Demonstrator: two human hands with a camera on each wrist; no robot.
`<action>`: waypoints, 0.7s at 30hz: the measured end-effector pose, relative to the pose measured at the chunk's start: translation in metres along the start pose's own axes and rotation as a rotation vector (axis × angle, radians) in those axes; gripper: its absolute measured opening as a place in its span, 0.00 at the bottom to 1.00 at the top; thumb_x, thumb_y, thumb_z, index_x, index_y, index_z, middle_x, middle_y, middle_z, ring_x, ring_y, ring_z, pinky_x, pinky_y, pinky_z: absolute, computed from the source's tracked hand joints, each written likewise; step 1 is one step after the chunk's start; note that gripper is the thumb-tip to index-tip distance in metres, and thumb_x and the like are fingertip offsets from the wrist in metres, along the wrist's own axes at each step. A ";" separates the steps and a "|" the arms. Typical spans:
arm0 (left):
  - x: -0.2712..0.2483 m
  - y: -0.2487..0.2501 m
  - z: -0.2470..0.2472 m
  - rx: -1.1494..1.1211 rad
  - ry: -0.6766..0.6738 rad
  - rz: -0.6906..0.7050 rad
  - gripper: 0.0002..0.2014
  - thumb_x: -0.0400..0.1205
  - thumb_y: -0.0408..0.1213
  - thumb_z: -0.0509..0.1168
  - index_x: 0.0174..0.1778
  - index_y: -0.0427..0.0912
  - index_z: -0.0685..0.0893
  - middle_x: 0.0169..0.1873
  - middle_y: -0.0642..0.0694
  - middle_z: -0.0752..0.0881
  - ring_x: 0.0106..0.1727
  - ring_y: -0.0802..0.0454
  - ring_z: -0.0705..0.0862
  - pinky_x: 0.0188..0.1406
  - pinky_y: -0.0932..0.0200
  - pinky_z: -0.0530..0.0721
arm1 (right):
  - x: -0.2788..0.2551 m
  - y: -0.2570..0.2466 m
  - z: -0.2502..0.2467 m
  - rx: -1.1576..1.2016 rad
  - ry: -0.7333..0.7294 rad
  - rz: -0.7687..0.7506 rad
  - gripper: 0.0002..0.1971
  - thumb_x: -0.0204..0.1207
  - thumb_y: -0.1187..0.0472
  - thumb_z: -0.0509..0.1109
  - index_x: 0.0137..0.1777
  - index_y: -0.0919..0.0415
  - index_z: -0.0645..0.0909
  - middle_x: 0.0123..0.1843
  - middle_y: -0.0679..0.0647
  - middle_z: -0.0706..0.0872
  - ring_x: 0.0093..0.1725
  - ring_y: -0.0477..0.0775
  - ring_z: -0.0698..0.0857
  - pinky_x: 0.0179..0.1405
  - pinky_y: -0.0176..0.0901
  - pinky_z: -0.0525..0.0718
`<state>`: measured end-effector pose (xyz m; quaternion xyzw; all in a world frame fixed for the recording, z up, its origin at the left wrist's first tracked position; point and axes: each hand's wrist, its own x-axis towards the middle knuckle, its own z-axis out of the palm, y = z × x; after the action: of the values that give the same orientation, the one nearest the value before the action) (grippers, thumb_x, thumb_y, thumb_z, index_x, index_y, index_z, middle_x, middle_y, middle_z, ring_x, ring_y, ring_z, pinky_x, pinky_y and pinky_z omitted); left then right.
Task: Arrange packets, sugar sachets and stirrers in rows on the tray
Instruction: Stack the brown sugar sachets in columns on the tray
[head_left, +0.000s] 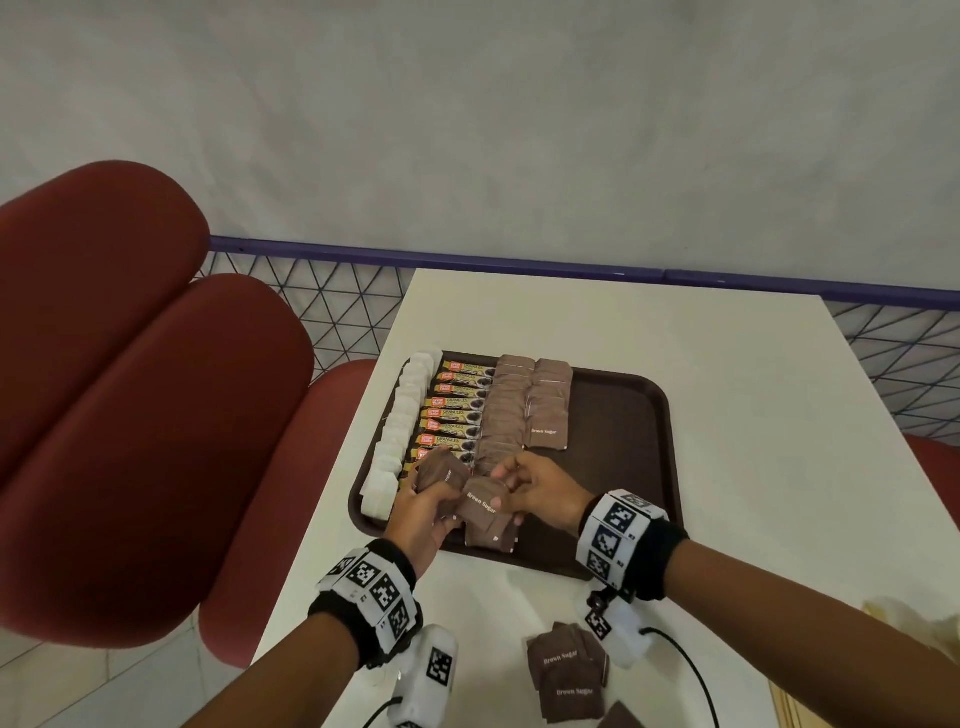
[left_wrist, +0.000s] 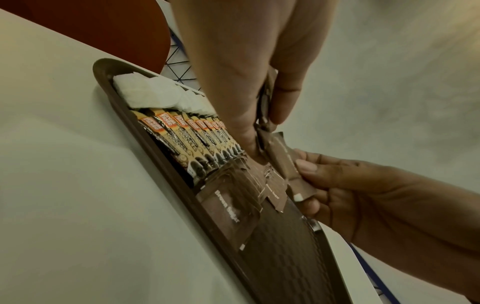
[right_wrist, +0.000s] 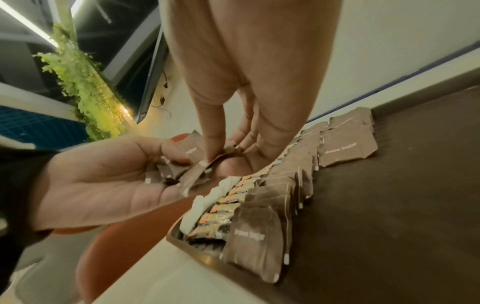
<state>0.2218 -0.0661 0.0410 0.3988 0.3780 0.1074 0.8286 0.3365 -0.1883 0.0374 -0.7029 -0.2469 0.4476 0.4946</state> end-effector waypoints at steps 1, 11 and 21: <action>0.000 0.001 -0.001 -0.005 0.013 -0.002 0.25 0.78 0.17 0.56 0.71 0.36 0.72 0.45 0.39 0.84 0.44 0.47 0.83 0.41 0.53 0.84 | -0.001 -0.004 -0.002 0.018 -0.015 -0.019 0.15 0.71 0.76 0.71 0.45 0.55 0.73 0.38 0.53 0.75 0.32 0.49 0.77 0.23 0.32 0.80; -0.004 0.002 -0.002 -0.034 -0.071 -0.121 0.16 0.81 0.39 0.63 0.63 0.38 0.81 0.55 0.35 0.87 0.52 0.43 0.87 0.44 0.50 0.89 | 0.006 -0.012 -0.004 -0.032 -0.009 -0.104 0.14 0.71 0.75 0.71 0.49 0.58 0.75 0.37 0.50 0.80 0.33 0.46 0.79 0.33 0.36 0.80; 0.005 0.003 -0.007 0.019 -0.033 -0.036 0.19 0.78 0.23 0.65 0.65 0.33 0.77 0.54 0.33 0.86 0.48 0.43 0.87 0.38 0.56 0.90 | 0.017 0.007 0.002 0.023 0.087 0.031 0.13 0.68 0.63 0.77 0.45 0.57 0.74 0.42 0.53 0.79 0.37 0.46 0.80 0.26 0.33 0.80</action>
<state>0.2203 -0.0576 0.0379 0.4013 0.3726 0.0823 0.8327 0.3418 -0.1764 0.0247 -0.7198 -0.2093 0.4268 0.5059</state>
